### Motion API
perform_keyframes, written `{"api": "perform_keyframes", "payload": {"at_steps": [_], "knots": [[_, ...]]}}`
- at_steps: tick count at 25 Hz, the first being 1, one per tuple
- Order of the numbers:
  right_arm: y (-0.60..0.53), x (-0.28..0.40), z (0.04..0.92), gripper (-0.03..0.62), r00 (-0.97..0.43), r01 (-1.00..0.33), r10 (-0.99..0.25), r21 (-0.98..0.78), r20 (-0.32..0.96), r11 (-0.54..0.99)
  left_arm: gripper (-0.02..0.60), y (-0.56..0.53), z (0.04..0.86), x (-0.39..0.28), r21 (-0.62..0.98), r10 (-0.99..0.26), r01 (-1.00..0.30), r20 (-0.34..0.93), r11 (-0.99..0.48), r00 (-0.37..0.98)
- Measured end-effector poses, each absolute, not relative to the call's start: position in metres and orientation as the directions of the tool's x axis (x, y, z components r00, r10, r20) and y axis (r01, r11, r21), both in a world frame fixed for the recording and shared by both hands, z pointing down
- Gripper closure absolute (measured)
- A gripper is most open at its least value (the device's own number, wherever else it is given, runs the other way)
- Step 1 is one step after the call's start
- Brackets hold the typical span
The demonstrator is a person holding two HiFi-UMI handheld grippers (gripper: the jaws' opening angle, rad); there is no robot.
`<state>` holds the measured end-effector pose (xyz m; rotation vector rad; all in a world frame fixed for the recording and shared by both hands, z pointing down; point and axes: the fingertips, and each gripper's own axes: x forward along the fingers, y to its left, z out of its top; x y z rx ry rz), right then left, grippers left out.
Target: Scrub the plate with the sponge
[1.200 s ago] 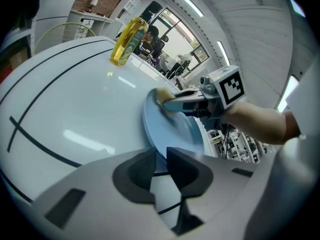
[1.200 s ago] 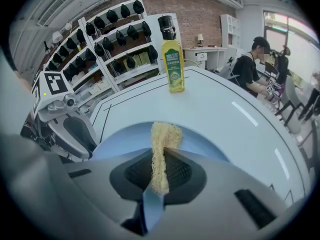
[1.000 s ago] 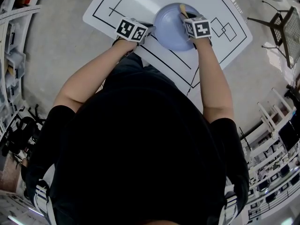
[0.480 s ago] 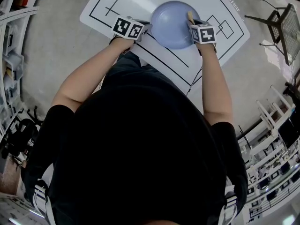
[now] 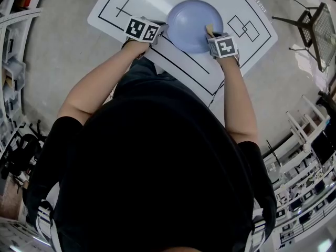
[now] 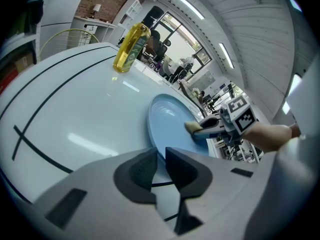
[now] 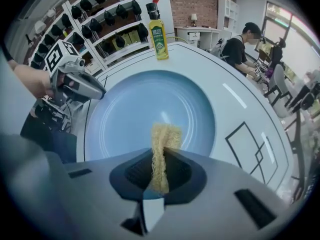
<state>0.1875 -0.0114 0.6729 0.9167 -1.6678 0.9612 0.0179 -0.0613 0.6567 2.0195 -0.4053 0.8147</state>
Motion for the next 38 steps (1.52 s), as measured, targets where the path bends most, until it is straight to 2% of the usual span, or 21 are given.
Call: {"api": "perform_keyframes", "payload": {"at_steps": [18,32,38], "knots": [[0.027,0.11,0.675,0.557,-0.439,-0.818,0.008,-0.403,0.898,0.41,0.531,-0.075,0.657,0.023,0.608,-0.026,-0.585,0.681,-0.536,0.732],[-0.002,0.049,0.677,0.557,-0.522,-0.748,0.023,-0.47,0.853,0.469,0.535,-0.079,0.657,0.024,0.609,-0.016,-0.577,0.68,-0.544,0.733],[-0.021,0.039,0.677,0.557,-0.565,-0.753,-0.013,-0.508,0.825,0.418,0.538,-0.078,0.656,0.024,0.614,-0.013,-0.573,0.676,-0.544,0.737]]}}
